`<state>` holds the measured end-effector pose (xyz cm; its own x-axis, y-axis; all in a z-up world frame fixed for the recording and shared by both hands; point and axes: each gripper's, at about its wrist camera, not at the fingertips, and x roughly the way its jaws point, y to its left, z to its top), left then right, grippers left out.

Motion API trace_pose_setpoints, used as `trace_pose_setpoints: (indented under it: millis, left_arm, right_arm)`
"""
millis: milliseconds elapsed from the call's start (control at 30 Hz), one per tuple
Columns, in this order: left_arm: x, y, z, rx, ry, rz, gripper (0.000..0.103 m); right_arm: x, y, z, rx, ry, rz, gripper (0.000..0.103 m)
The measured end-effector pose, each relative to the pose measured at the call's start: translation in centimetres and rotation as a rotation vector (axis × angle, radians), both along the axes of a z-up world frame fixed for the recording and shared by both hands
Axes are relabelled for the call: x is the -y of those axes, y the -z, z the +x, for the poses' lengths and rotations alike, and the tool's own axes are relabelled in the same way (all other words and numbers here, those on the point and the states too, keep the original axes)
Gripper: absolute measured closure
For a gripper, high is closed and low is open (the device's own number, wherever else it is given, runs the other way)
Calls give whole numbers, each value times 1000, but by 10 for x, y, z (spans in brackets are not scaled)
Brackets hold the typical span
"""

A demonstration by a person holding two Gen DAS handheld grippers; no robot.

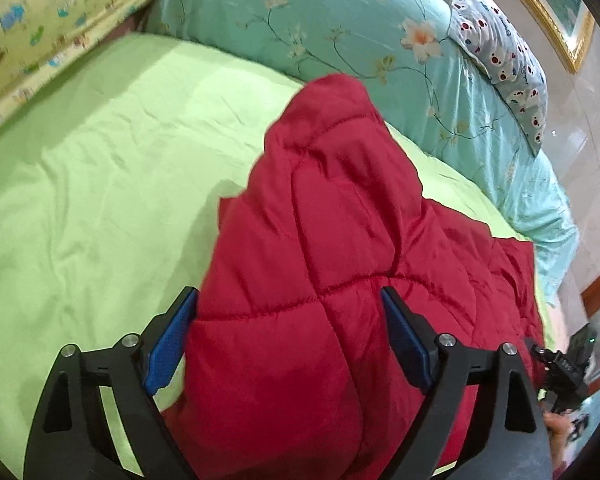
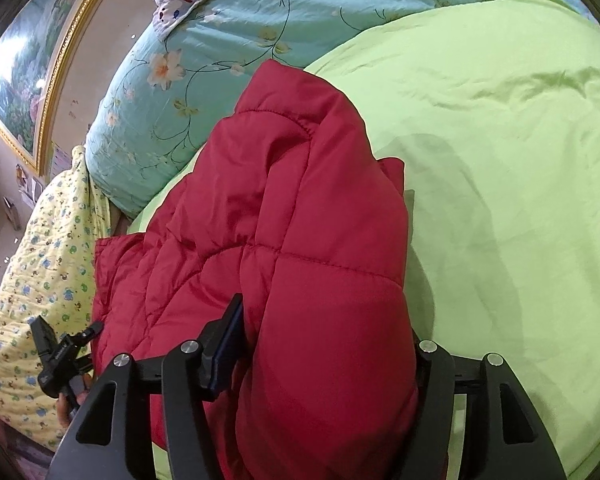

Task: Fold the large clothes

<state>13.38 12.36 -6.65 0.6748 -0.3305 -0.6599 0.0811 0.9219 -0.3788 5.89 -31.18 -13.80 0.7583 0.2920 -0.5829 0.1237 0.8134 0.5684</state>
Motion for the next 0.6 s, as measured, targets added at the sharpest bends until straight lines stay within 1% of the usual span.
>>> trace_pose_setpoints:
  millis: [67,200,267,367,533,600]
  left_arm:
    - [1,-8,-4,19,-16,37,14]
    - [-4,-20,-12,53,-56,74,14]
    - [-13,-25,-17,67,-75,70,14]
    - [-22,-32,-23,87,-63,38,14]
    - [-14,-41,-26,102,-27,45,14]
    - [-10,-41,-26,98,-11,43,14]
  right_arm:
    - [0,-1,-2,-1,3,-7,39]
    - [1,-4,-5,-3,8,-21,39]
    - [2,-7,-7,-4,12,-28,38]
    - [2,-14,-10,1,19,-55,34]
    - [7,-25,-8,15,24,-66,33]
    - [7,-28,-9,22,37,-86,31]
